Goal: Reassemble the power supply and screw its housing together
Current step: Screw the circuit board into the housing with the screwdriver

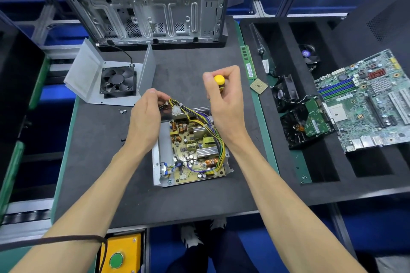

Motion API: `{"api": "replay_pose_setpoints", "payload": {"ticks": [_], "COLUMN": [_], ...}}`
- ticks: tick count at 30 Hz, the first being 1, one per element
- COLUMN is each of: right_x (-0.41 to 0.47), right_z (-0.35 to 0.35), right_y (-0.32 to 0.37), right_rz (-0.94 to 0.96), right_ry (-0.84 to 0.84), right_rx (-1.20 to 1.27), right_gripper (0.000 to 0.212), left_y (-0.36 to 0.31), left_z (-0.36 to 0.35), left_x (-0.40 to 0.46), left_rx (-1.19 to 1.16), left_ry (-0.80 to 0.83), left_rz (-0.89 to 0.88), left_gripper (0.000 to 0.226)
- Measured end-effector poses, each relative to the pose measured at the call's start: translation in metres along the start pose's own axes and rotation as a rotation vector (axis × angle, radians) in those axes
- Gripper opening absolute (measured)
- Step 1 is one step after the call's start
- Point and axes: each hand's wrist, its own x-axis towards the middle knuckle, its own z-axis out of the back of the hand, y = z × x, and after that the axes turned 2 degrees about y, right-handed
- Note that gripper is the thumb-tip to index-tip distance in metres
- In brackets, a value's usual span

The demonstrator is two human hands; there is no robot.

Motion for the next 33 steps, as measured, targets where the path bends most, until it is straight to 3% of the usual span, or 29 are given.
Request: {"api": "replay_pose_setpoints", "payload": {"ticks": [5,9,18,26,29,33], "right_x": [0.000,-0.002,0.002,0.044,0.065,0.074], "right_z": [0.001,-0.002,0.000,0.022,0.038,0.044], "right_y": [0.000,0.001,0.016,0.056,0.047,0.002], "right_rz": [-0.036,-0.003,0.001,0.086,-0.025,-0.331], "right_ry": [0.064,0.006,-0.064,-0.141,-0.168,-0.117], "right_rx": [0.010,0.096,0.215,0.316,0.213,-0.039], "right_gripper": [0.032,0.012,0.023,0.005,0.011,0.026], "left_y": [-0.001,-0.001,0.000,-0.005,-0.008,-0.013], "left_z": [0.001,0.001,0.003,0.006,0.008,0.007], "left_x": [0.000,-0.001,-0.001,-0.003,0.000,0.003], "left_rx": [0.020,0.004,0.036,0.165,0.175,0.146], "left_ry": [0.007,0.000,0.011,0.049,0.048,0.050], "left_rz": [-0.007,-0.012,-0.008,-0.017,-0.009,0.001], "left_gripper": [0.041,0.041,0.040,0.036,0.034,0.033]}}
